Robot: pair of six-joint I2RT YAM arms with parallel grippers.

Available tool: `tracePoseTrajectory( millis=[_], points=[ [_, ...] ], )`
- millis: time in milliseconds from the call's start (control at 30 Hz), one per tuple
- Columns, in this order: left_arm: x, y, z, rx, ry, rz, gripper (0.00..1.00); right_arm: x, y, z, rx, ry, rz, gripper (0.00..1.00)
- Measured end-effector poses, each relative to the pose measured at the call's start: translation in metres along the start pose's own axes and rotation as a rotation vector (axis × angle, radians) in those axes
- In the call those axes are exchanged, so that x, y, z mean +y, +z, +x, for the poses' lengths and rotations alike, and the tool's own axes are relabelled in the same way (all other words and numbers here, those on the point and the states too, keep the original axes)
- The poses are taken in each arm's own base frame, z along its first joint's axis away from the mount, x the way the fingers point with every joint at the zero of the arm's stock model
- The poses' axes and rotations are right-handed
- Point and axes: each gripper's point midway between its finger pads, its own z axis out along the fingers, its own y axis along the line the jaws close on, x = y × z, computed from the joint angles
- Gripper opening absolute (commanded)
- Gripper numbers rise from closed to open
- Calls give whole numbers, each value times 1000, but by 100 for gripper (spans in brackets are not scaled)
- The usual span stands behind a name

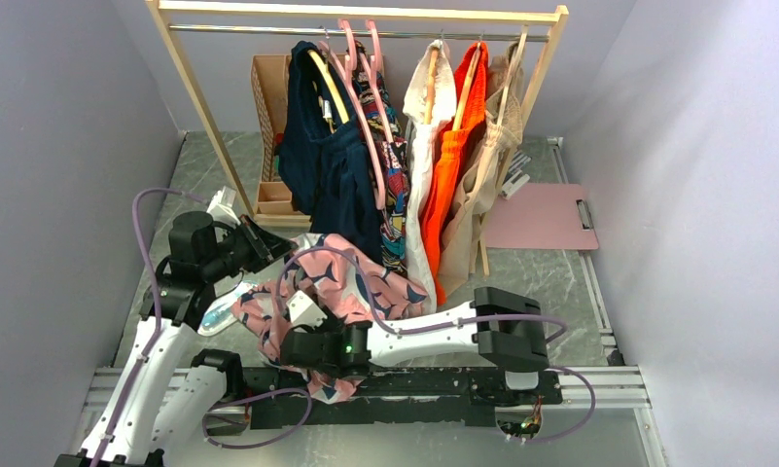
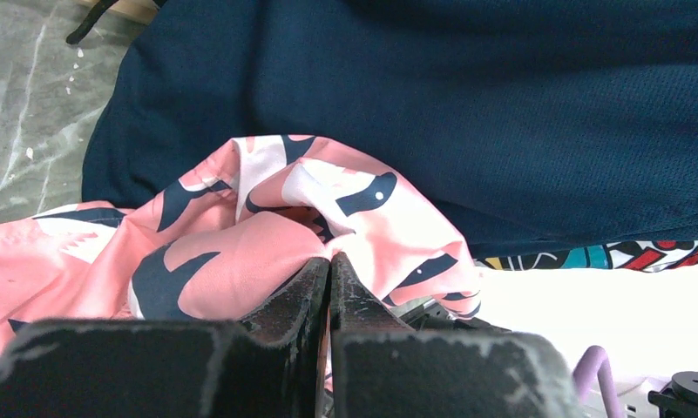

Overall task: Place the shorts on the hanger
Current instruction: Adjust the shorts at the center of the board.

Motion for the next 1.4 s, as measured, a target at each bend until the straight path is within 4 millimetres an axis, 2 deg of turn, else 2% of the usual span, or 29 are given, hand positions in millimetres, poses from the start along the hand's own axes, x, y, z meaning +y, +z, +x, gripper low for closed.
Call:
tracePoseTrajectory(
  millis=[167, 200, 233, 267, 300, 400, 467, 533, 567, 667, 767, 900, 1100, 1233, 1400],
  points=[
    [2, -3, 3, 8, -2, -9, 9, -18, 4, 7, 22, -11, 104, 4],
    [2, -4, 4, 10, 0, -12, 12, -21, 1, 5, 16, -9, 111, 0],
    [1, -5, 4, 11, 0, -16, 15, -23, -4, 1, 7, -5, 113, 0],
    [1, -7, 4, 12, 1, -20, 21, -25, -10, -4, -4, 0, 110, 0],
    [-2, -9, 2, 9, 6, -21, 31, -27, -21, -13, -28, 13, 98, 0],
    [-15, -19, -6, -13, 36, -8, 65, -30, -65, -52, -143, 58, 14, 0],
    [-26, -27, -14, -38, 61, 4, 80, -35, -106, -81, -252, 103, -79, 0],
    [-38, -38, -21, -67, 81, 10, 90, -43, -151, -105, -367, 148, -179, 0],
    [-42, -43, -25, -82, 90, 9, 100, -48, -170, -113, -412, 165, -214, 0],
    [-50, -60, -33, -135, 111, -8, 99, -63, -221, -128, -535, 203, -326, 0],
    [-49, -77, -30, -173, 120, -23, 99, -78, -251, -125, -611, 223, -388, 0],
    [-34, -82, -11, -160, 114, -27, 95, -93, -261, -103, -644, 234, -427, 0],
    [15, -64, 46, -5, 45, -51, 92, -108, -250, -65, -606, 267, -416, 0],
    [23, -58, 71, 82, 11, -9, 97, -116, -238, -47, -565, 295, -381, 0],
    [26, -54, 84, 142, -23, 14, 99, -119, -216, -30, -516, 310, -322, 0]
  ],
)
